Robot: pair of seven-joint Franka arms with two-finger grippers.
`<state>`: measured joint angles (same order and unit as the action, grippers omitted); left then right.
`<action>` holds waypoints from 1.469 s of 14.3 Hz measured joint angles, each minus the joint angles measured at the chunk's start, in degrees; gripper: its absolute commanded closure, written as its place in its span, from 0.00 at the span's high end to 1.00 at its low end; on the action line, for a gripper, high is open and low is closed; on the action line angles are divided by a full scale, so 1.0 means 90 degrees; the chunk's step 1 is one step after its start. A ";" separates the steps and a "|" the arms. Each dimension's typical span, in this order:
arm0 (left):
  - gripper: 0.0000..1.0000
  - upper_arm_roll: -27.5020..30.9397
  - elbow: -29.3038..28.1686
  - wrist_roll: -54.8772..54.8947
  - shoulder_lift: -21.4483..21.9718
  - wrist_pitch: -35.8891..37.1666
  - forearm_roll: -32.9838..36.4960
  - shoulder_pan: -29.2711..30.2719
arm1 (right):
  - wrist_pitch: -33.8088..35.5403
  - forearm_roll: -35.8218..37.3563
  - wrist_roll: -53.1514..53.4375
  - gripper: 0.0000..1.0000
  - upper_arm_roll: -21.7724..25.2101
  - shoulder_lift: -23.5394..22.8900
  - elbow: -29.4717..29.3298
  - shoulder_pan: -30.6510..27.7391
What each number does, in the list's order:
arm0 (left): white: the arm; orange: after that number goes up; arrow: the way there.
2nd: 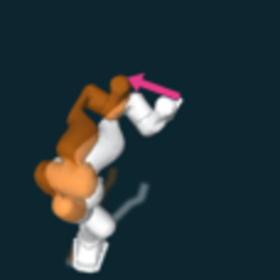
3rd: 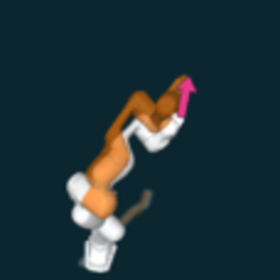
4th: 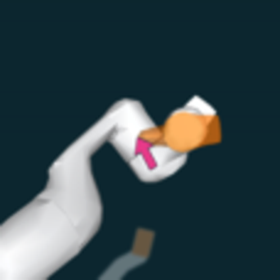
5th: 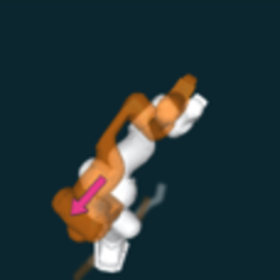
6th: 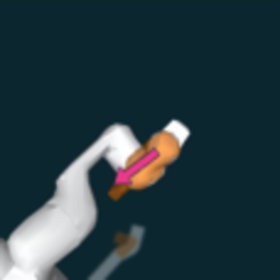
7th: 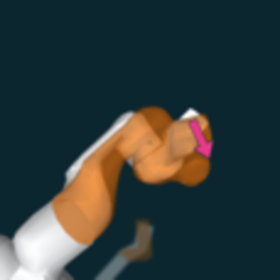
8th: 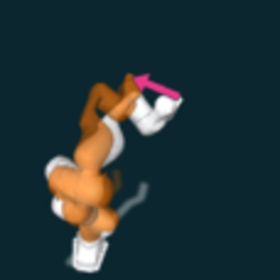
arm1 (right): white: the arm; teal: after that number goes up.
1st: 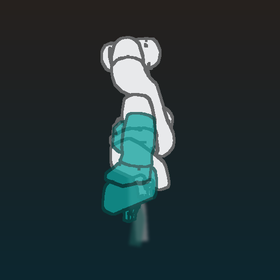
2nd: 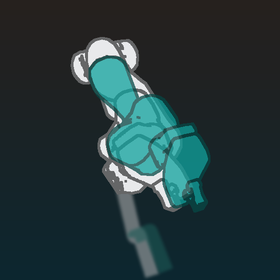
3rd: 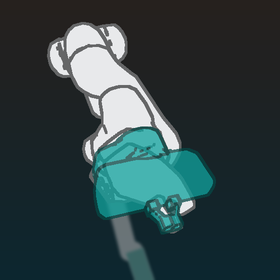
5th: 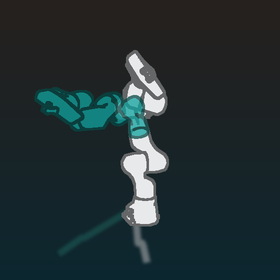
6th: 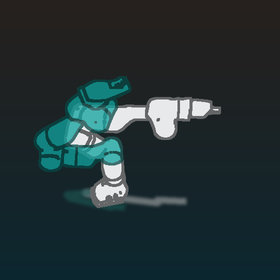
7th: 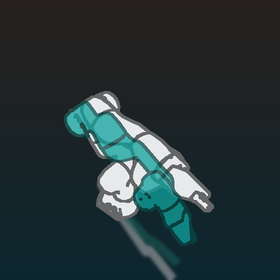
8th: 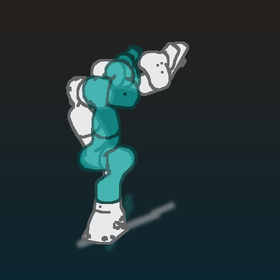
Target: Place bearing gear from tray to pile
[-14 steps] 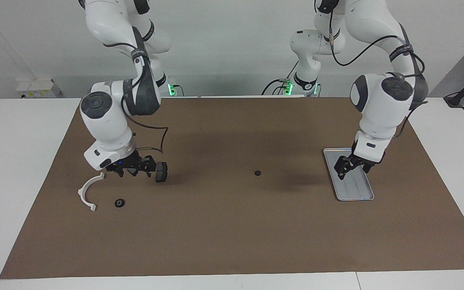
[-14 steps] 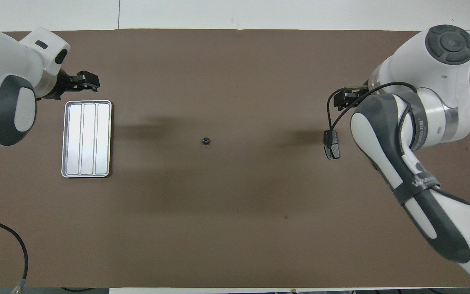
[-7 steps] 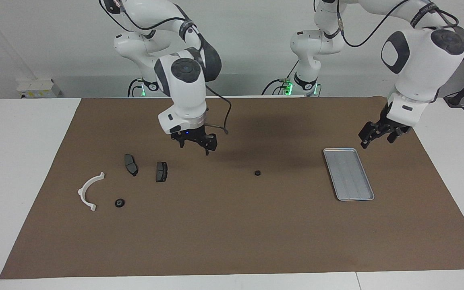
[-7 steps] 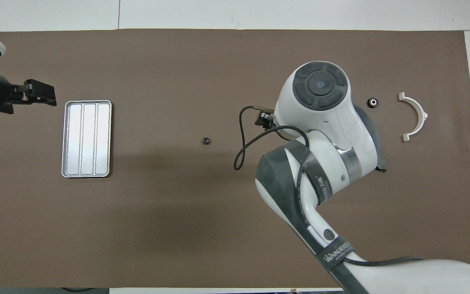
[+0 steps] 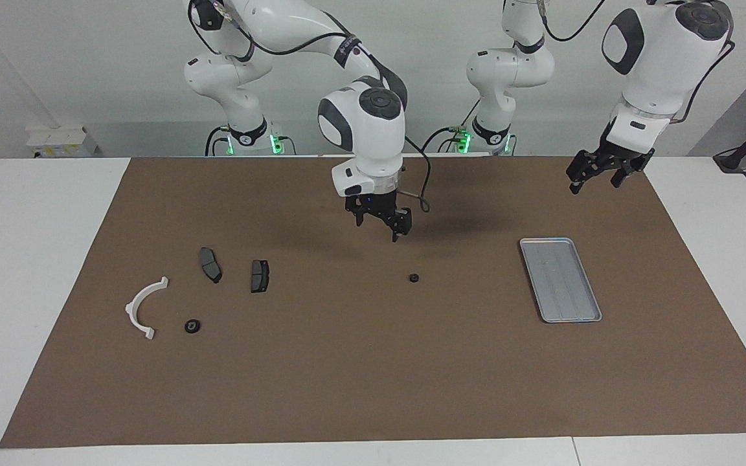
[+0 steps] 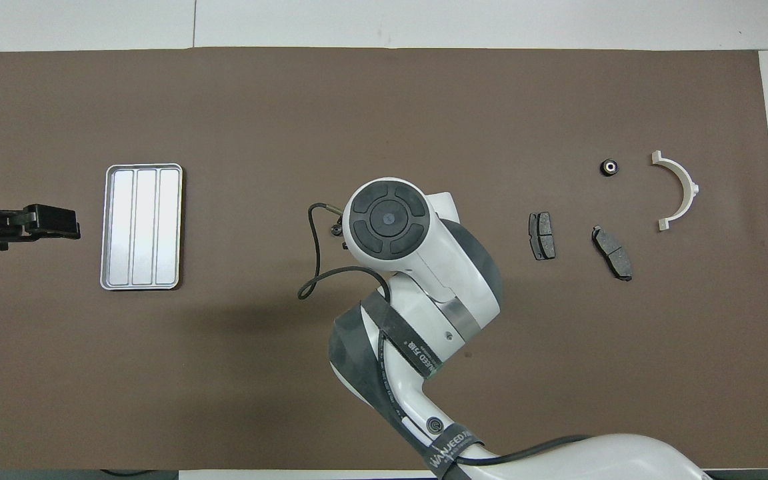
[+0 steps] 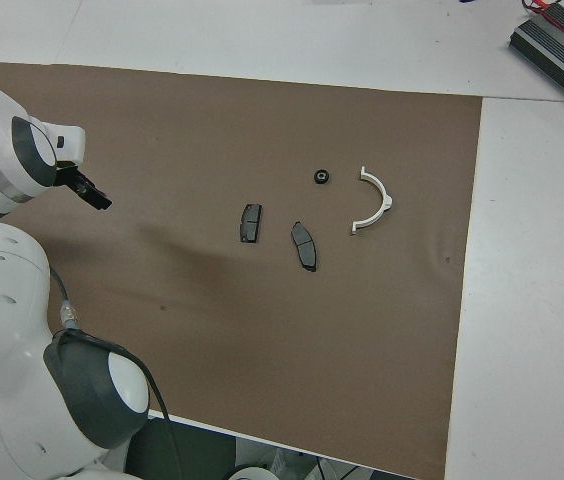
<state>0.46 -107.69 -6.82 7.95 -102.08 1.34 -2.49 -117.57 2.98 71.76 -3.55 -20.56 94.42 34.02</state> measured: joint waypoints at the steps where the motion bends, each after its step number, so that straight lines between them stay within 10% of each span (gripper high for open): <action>1: 1.00 0.0000 0.0027 0.0014 -0.0007 0.0005 0.0000 0.0000 | -0.0020 0.0000 0.0133 1.00 0.0001 -0.0128 -0.0055 0.0059; 9: 1.00 -0.0007 0.0988 0.0069 -0.0477 0.0855 0.0000 0.0000 | -0.0054 0.0208 0.0705 1.00 0.0026 -0.1704 -0.1289 0.0440; 21: 1.00 -0.0047 0.1222 0.0319 -0.0501 0.0951 -0.0002 -0.0003 | -0.0066 0.0368 0.0708 1.00 0.0090 -0.2218 -0.2359 0.0421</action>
<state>0.03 -96.70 -3.95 3.44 -93.52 1.32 -2.51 -118.16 6.29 78.13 -2.74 -40.52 73.19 37.81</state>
